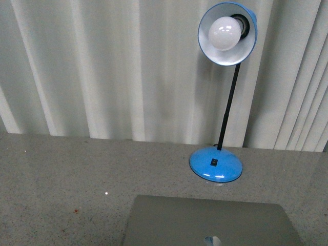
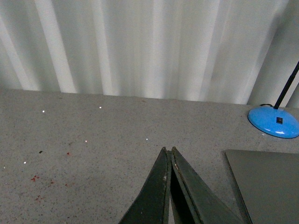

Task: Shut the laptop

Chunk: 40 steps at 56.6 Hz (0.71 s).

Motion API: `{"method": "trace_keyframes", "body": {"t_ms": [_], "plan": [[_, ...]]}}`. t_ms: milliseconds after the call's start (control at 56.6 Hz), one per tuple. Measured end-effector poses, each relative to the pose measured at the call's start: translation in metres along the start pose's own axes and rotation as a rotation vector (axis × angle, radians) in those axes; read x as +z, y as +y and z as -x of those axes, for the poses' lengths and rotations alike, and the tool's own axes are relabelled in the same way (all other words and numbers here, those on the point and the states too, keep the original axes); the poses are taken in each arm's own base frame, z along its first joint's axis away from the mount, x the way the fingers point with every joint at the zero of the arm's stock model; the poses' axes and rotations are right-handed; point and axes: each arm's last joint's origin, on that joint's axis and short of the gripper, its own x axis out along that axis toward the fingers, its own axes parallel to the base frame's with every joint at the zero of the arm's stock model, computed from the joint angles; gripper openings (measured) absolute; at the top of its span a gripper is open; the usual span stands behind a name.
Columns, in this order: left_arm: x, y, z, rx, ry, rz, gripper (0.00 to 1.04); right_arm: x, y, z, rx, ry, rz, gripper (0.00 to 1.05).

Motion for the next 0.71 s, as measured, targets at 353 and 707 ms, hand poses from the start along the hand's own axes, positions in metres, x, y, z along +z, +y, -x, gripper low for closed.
{"method": "trace_keyframes", "body": {"t_ms": [353, 707], "plan": [[0.0018, 0.0000, 0.0026, 0.000, -0.026, 0.001, 0.23, 0.0000, 0.0000, 0.0000, 0.000, 0.000, 0.000, 0.03], [0.0018, 0.0000, 0.0027, 0.000, -0.027, 0.001, 0.92, 0.0000, 0.0000, 0.0000, 0.000, 0.000, 0.000, 0.72]]}}
